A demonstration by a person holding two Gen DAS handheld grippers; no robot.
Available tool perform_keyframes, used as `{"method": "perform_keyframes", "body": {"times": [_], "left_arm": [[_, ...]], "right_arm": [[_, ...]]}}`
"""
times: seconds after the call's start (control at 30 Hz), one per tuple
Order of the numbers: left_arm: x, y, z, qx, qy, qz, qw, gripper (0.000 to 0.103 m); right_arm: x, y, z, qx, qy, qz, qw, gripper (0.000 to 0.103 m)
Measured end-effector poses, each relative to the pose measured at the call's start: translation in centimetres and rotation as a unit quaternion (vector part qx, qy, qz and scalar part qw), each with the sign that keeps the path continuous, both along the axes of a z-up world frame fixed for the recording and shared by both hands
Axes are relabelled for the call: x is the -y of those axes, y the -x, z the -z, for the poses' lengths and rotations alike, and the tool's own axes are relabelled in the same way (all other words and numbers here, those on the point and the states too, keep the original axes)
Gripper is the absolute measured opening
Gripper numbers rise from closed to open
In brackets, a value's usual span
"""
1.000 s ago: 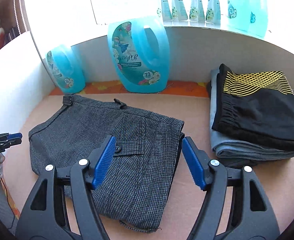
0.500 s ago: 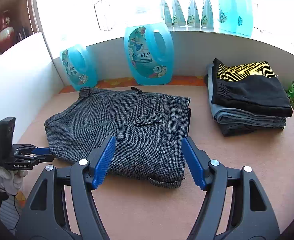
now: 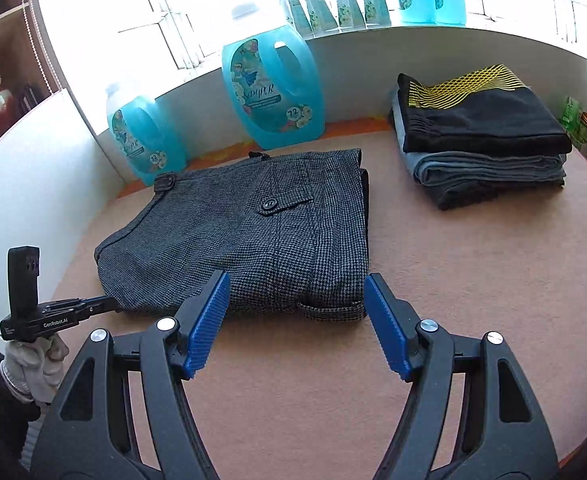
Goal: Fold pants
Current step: 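Move both open grippers to the folded edge of the shorts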
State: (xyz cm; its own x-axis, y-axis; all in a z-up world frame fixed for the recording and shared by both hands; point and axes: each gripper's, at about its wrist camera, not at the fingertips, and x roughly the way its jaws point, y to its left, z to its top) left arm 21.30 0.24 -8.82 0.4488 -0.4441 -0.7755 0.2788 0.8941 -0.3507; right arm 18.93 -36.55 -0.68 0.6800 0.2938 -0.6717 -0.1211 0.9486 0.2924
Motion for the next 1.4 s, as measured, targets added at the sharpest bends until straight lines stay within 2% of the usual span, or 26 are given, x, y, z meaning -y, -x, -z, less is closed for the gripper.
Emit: {"method": "perform_keyframes", "body": {"times": [0.1, 0.27, 0.5, 0.6, 0.7, 0.73, 0.77, 0.83, 0.87, 1.0, 1.1, 1.2, 1.33, 1.4], "left_arm": [[0.5, 1.0, 0.0, 0.004, -0.02, 0.013, 0.9997, 0.006], [0.3, 3.1, -1.4, 0.025, -0.02, 0.022, 0.9992, 0.006], [-0.7, 6.1, -4.7, 0.072, -0.033, 0.002, 0.9969, 0.007], [-1.0, 7.5, -5.7, 0.088, -0.043, -0.011, 0.9951, 0.007], [-1.3, 8.7, -6.8, 0.095, -0.039, -0.016, 0.9946, 0.007], [-1.3, 9.1, -7.3, 0.103, -0.043, -0.02, 0.9935, 0.009], [-1.3, 9.5, -7.8, 0.114, -0.051, -0.025, 0.9918, 0.016], [-1.3, 10.0, -8.6, 0.126, -0.058, -0.029, 0.9898, 0.025], [-1.4, 10.1, -8.9, 0.128, -0.058, -0.027, 0.9897, 0.025], [-1.0, 9.4, -9.9, 0.139, -0.082, -0.035, 0.9863, 0.025], [-0.8, 8.4, -10.2, 0.14, -0.08, -0.032, 0.9863, 0.025], [-0.7, 6.8, -10.0, 0.135, -0.079, -0.034, 0.9871, 0.025], [-0.1, 4.0, -8.9, 0.119, -0.085, -0.032, 0.9888, 0.025], [0.1, 2.5, -8.2, 0.107, -0.081, -0.029, 0.9905, 0.025]], "right_arm": [[-0.3, 0.7, 0.1, 0.004, 0.006, 0.012, 1.0, 0.072], [-0.5, 2.6, -0.7, 0.015, 0.013, 0.031, 0.999, 0.072], [-1.8, 6.3, -2.5, 0.034, 0.043, 0.037, 0.998, 0.072], [-2.4, 8.4, -3.3, 0.044, 0.043, 0.033, 0.998, 0.072], [-2.7, 10.2, -3.9, 0.05, 0.039, 0.035, 0.997, 0.075], [-2.6, 10.8, -4.1, 0.056, 0.033, 0.043, 0.997, 0.078], [-2.5, 11.4, -4.2, 0.063, 0.026, 0.049, 0.996, 0.079], [-2.2, 12.2, -4.4, 0.071, 0.012, 0.065, 0.995, 0.084], [-2.0, 12.4, -4.5, 0.073, 0.005, 0.071, 0.995, 0.085], [-1.6, 12.0, -4.4, 0.064, -0.012, 0.078, 0.995, 0.087], [-1.8, 10.7, -4.1, 0.043, -0.024, 0.061, 0.997, 0.097], [-2.1, 8.8, -3.6, 0.018, -0.024, 0.057, 0.998, 0.098], [-2.4, 6.2, -2.9, 0.009, -0.016, 0.053, 0.998, 0.097], [-2.1, 4.8, -2.3, 0.0, -0.03, 0.053, 0.998, 0.097]]}}
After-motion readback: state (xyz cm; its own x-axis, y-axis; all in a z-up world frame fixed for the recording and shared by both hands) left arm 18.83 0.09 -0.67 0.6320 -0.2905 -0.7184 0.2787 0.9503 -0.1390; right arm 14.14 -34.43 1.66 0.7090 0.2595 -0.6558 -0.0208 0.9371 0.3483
